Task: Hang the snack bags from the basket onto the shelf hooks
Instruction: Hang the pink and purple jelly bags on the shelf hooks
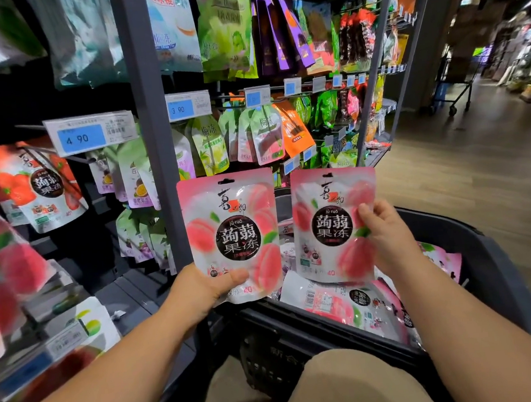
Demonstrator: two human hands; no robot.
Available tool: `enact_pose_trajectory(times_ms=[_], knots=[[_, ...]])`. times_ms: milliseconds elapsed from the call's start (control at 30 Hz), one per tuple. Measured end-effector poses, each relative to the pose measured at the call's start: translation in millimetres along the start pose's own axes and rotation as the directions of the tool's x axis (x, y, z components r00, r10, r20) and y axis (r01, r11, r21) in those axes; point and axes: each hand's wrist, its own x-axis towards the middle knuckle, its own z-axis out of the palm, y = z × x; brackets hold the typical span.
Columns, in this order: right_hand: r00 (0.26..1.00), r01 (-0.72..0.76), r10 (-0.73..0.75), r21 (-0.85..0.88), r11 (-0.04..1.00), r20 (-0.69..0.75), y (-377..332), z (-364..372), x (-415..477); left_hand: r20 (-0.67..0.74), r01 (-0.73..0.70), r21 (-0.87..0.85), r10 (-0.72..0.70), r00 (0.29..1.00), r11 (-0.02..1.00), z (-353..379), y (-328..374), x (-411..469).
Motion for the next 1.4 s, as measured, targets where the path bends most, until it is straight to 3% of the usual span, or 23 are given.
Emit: enact_pose_trajectory(times_ms=[267,367,500,700,1067,1400], knots=[[0.964,-0.162,0.146,0.053,0.985,0.223,4.3,-7.4,-3.9,-0.002,-0.007,0.009,0.007,1.000,1.000,2.8,0.6,0.8],[0.900,-0.248,0.261,-0.082,0.965,0.349,11.5,-8.4,-8.1,0.014,-0.015,-0.026,0.016,1.000,1.000,1.7,1.9,-0.5],[0.886,-0.318,0.352,-0.156,0.935,0.301,20.3,-1.6,-11.4,0.028,-0.015,-0.069,0.016,0.999,0.998,2.6,5.8,-4.1],[0.912,-0.250,0.275,-0.119,0.961,0.305,11.1,17.3,-8.0,-0.050,-0.013,-0.202,0.003,0.999,0.979,-9.2,11.4,-22.4],[0.807,-0.220,0.152,0.053,0.974,0.570,-12.8,108.8,-8.5,-0.193,-0.035,0.070,0.048,0.980,0.997,-85.6,51.1,-78.5],[0.620,-0.273,0.132,0.054,0.961,0.774,-3.6,238.8,-54.4,-0.366,0.151,0.304,-0.031,0.930,0.941,-184.2,59.2,-163.7]])
